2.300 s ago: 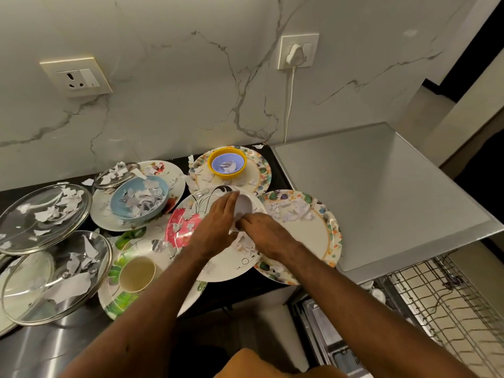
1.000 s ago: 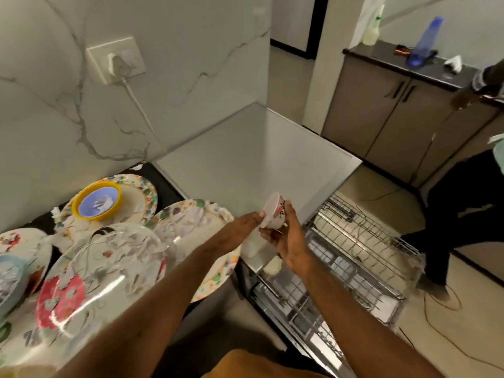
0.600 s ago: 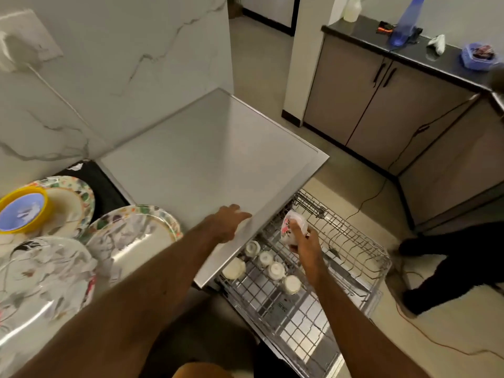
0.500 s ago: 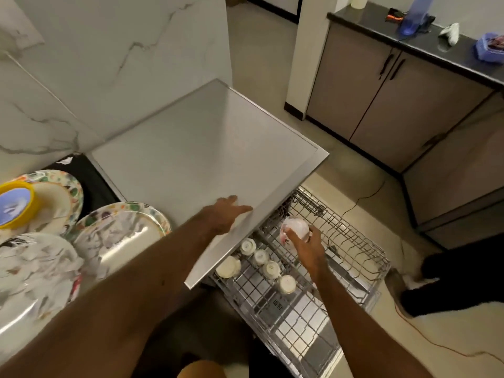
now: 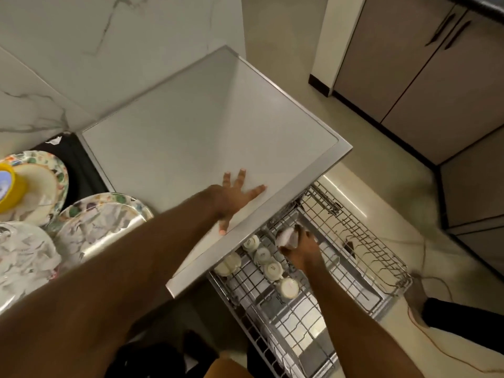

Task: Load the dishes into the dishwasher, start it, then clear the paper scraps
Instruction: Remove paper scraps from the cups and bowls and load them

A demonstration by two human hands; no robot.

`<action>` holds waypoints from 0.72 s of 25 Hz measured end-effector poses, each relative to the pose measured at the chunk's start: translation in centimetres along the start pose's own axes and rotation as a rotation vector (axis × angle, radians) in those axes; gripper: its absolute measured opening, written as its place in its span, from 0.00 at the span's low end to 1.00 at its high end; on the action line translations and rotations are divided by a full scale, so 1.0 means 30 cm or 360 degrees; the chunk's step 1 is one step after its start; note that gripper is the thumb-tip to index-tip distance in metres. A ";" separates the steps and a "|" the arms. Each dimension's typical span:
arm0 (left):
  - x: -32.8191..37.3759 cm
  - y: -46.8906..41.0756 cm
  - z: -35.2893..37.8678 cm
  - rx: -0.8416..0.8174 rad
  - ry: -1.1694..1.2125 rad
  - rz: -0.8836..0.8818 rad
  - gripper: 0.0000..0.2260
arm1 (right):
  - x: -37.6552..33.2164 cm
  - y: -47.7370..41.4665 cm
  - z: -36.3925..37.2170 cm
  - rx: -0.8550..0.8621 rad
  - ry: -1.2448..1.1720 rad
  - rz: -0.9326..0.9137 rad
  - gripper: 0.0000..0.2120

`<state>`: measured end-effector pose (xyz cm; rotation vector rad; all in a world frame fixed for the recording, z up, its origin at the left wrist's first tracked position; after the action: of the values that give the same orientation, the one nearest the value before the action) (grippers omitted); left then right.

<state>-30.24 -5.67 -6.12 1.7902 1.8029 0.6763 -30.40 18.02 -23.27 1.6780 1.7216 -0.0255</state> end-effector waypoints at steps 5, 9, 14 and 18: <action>0.003 -0.021 0.007 -0.0041 0.0024 0.0003 0.72 | -0.024 -0.089 0.122 -0.0139 0.0254 -0.0052 0.47; -0.004 -0.035 0.018 -0.0046 -0.0004 0.0009 0.74 | -0.055 -0.130 0.157 -0.0179 0.0256 -0.0067 0.43; -0.010 -0.041 0.014 -0.0004 -0.0044 0.0037 0.74 | -0.116 -0.155 0.141 0.0022 0.0389 -0.0336 0.44; -0.013 -0.049 0.019 0.0013 -0.0042 0.0046 0.73 | -0.100 -0.213 0.104 0.0203 0.0265 -0.0170 0.48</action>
<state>-30.97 -6.09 -7.51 1.8253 1.7677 0.6544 -34.85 12.96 -27.02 1.7185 1.9700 -0.0473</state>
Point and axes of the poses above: each hand's wrist, its own y-axis away from the middle knuckle, its own z-axis out of the palm, x = y × z, the point moved 7 cm from there along -y, towards the middle knuckle, and after that the axes turned 11 degrees about x, right-handed, at the moved point
